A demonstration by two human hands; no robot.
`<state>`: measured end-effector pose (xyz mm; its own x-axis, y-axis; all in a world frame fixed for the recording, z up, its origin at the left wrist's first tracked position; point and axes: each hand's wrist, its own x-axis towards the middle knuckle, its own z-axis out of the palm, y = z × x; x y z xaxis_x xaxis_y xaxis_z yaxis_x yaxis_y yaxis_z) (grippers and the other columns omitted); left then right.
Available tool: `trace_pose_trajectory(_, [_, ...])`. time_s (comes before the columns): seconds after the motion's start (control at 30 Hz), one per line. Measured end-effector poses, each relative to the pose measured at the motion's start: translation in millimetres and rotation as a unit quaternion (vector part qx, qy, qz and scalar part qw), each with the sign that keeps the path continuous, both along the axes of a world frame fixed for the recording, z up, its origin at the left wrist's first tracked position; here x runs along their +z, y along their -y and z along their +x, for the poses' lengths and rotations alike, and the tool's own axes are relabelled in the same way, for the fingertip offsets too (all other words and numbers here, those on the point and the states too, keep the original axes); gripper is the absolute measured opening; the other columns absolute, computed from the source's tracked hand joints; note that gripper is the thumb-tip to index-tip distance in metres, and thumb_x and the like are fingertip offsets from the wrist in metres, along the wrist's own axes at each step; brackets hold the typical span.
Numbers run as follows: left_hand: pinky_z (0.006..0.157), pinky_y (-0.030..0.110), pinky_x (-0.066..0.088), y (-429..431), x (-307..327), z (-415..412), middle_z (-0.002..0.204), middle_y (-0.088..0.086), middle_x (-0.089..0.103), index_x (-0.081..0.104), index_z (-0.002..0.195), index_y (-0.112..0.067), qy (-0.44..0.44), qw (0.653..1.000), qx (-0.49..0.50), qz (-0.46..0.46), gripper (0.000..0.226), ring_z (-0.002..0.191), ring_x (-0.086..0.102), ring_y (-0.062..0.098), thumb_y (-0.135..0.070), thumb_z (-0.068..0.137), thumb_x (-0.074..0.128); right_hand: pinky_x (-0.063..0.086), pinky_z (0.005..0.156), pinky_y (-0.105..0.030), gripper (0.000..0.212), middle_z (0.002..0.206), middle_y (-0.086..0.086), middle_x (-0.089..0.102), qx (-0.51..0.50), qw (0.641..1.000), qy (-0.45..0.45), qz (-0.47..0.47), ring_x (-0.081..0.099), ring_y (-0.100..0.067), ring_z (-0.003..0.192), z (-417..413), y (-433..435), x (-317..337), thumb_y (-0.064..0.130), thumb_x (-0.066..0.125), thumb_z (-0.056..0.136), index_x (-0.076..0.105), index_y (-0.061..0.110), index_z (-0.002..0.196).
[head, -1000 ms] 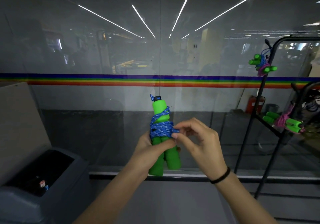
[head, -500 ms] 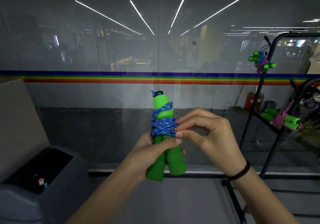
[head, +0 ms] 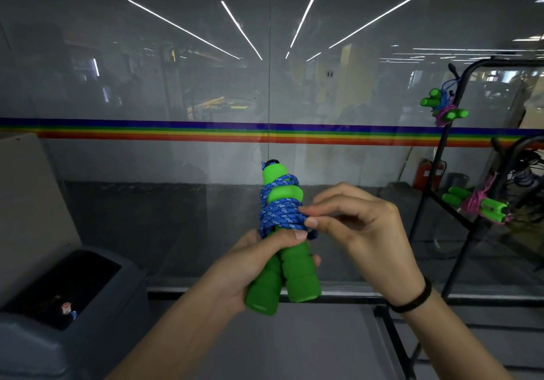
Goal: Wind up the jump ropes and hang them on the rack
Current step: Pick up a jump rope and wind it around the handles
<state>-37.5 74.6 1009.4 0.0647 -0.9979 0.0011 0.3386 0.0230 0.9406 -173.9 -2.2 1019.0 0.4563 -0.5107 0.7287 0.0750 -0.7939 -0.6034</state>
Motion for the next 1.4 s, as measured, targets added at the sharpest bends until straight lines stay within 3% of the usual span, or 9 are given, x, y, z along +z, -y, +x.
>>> trace_pose_trajectory(0.1, [0.049,0.025,0.054,-2,0,0,0.060,0.000,0.068,0.061,0.091,-0.013,0.012,1.000,-0.004,0.000,0.035,0.058,0.069,0.017,-0.019,0.056,0.066,0.055,0.068,-0.028,0.009,0.086,0.008,0.066,-0.003,1.000,-0.009,-0.018,0.065,-0.012,0.082,-2,-1,2,0.015,0.070,0.075,0.075,0.015,0.082])
trace_pose_trajectory(0.33, [0.053,0.026,0.054,0,0,-1,0.063,0.001,0.067,0.062,0.093,-0.011,0.052,0.998,0.009,-0.034,0.024,0.062,0.069,0.021,-0.009,0.071,0.072,0.052,0.069,-0.014,0.006,0.086,0.006,0.067,-0.038,0.996,-0.011,-0.082,0.065,-0.006,0.084,-1,-6,3,0.010,0.070,0.076,0.074,0.012,0.081])
trace_pose_trajectory(0.5, [0.063,0.031,0.057,-1,-6,5,0.069,0.003,0.067,0.061,0.096,-0.010,0.130,0.990,0.034,-0.040,0.018,0.070,0.070,0.026,0.000,0.080,0.065,0.049,0.069,-0.007,0.022,0.084,0.009,0.068,-0.046,0.996,-0.073,-0.028,0.063,0.000,0.083,-1,-6,10,0.008,0.079,0.066,0.072,0.016,0.085])
trace_pose_trajectory(0.63, [0.065,0.036,0.058,0,-6,9,0.076,0.007,0.069,0.058,0.104,-0.012,0.185,0.979,0.065,-0.049,0.033,0.072,0.070,0.027,0.002,0.076,0.069,0.051,0.064,-0.011,0.020,0.078,0.009,0.067,-0.064,0.993,-0.099,-0.031,0.063,-0.004,0.078,3,-4,10,0.010,0.081,0.063,0.073,0.015,0.080])
trace_pose_trajectory(0.9, [0.068,0.034,0.057,2,-9,14,0.078,0.012,0.067,0.064,0.089,-0.011,0.209,0.976,0.061,-0.026,0.020,0.070,0.067,0.024,0.003,0.076,0.069,0.051,0.072,-0.029,0.018,0.083,0.002,0.060,-0.084,0.966,-0.195,-0.148,0.060,-0.011,0.077,7,5,-2,0.026,0.066,0.075,0.061,0.012,0.085])
trace_pose_trajectory(0.97, [0.071,0.035,0.057,2,-10,17,0.080,0.013,0.068,0.065,0.090,-0.009,0.211,0.976,0.049,-0.010,0.020,0.072,0.068,0.024,0.002,0.075,0.071,0.048,0.073,-0.024,0.017,0.086,0.002,0.058,-0.073,0.957,-0.226,-0.167,0.059,-0.011,0.078,6,8,-3,0.023,0.066,0.078,0.059,0.011,0.087])
trace_pose_trajectory(1.13, [0.081,0.042,0.056,1,-13,23,0.087,0.016,0.072,0.064,0.098,-0.012,0.237,0.970,0.059,0.005,0.043,0.078,0.069,0.025,-0.005,0.059,0.080,0.034,0.068,-0.002,0.017,0.082,0.010,0.051,-0.053,0.950,-0.252,-0.179,0.045,0.012,0.069,5,13,-3,0.028,0.062,0.078,0.056,0.013,0.082])
trace_pose_trajectory(1.23, [0.080,0.039,0.057,2,-13,25,0.085,0.013,0.073,0.062,0.102,-0.011,0.237,0.970,0.054,0.008,0.047,0.077,0.070,0.024,-0.007,0.058,0.080,0.035,0.066,-0.008,0.016,0.078,0.010,0.048,-0.050,0.949,-0.248,-0.186,0.044,-0.001,0.067,6,14,-7,0.026,0.061,0.079,0.053,0.013,0.077])
trace_pose_trajectory(1.4, [0.071,0.033,0.056,3,-10,22,0.082,0.012,0.069,0.065,0.100,-0.004,0.204,0.978,0.020,0.043,0.024,0.079,0.068,0.026,-0.001,0.077,0.069,0.043,0.060,-0.025,0.013,0.075,0.005,0.049,-0.080,0.945,-0.226,-0.222,0.047,-0.010,0.065,6,14,-10,0.019,0.058,0.080,0.050,0.010,0.076])
